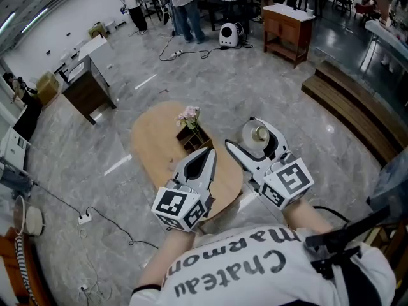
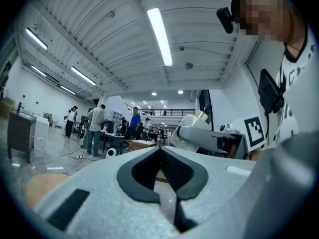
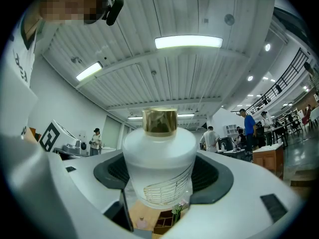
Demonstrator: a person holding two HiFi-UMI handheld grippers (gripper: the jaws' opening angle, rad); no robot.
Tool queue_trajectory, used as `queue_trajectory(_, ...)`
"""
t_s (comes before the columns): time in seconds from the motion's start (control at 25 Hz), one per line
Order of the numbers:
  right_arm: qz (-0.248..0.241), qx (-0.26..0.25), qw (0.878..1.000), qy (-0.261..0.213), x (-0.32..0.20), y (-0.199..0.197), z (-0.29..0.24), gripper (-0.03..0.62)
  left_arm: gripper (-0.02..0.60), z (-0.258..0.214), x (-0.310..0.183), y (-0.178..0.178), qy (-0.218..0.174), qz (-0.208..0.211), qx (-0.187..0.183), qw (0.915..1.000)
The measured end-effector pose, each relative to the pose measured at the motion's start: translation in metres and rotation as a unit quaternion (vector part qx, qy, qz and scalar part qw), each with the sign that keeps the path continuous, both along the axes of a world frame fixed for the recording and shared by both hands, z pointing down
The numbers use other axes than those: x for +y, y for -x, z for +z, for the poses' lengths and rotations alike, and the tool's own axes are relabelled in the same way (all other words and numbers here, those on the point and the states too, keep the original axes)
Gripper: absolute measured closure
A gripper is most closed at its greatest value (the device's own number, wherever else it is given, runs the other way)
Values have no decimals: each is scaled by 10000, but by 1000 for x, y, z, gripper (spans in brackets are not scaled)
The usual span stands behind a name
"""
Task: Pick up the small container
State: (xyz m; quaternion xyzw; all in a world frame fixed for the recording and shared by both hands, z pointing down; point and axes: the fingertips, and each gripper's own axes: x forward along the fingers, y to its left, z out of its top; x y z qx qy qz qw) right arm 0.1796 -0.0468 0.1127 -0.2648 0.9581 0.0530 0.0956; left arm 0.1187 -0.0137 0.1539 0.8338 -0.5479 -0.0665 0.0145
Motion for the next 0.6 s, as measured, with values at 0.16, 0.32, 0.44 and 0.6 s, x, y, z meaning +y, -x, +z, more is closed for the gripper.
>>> queue_trajectory(0.16,-9,-27,10000,28,-2,0,1,265,568,2,-1,1,19,-10,14,10000)
queue_trajectory(0.32,-32,-43,10000,28,-2,2,1,266,568,2,-2,3,25,-32,60,10000)
queue_trajectory(0.44,-46,-42,10000,11,0,3,0,266,568,3,1,4,27,-41,72,10000)
queue_trajectory(0.6,-60,-41,10000,-1,5,5,-1,266,568,1,5,6,18,-53,87,9999)
